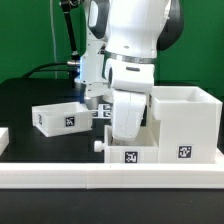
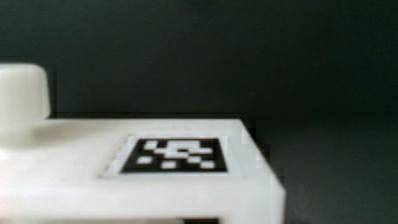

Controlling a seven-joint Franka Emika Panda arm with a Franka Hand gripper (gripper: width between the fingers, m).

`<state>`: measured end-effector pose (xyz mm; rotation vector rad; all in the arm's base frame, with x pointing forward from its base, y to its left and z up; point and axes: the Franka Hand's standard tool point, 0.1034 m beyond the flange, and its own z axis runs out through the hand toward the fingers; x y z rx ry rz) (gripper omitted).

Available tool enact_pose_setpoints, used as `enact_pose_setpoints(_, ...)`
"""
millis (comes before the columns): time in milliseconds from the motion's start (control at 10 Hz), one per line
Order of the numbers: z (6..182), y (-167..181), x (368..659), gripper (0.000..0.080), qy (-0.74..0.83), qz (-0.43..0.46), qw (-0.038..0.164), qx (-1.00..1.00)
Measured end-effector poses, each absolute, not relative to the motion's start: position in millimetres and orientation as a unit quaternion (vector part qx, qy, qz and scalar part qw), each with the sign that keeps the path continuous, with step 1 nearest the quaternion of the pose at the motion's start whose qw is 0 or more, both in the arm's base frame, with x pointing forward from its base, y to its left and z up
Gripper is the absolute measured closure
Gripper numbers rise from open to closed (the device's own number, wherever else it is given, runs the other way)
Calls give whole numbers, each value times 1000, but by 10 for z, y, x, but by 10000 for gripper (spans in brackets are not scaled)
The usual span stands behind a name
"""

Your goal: Assemble drawer

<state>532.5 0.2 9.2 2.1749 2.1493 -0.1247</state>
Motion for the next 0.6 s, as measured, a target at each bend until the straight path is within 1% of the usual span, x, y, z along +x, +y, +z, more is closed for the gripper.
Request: enact_pose_setpoints(600,89,-16,5324,757,714,-46,41,698)
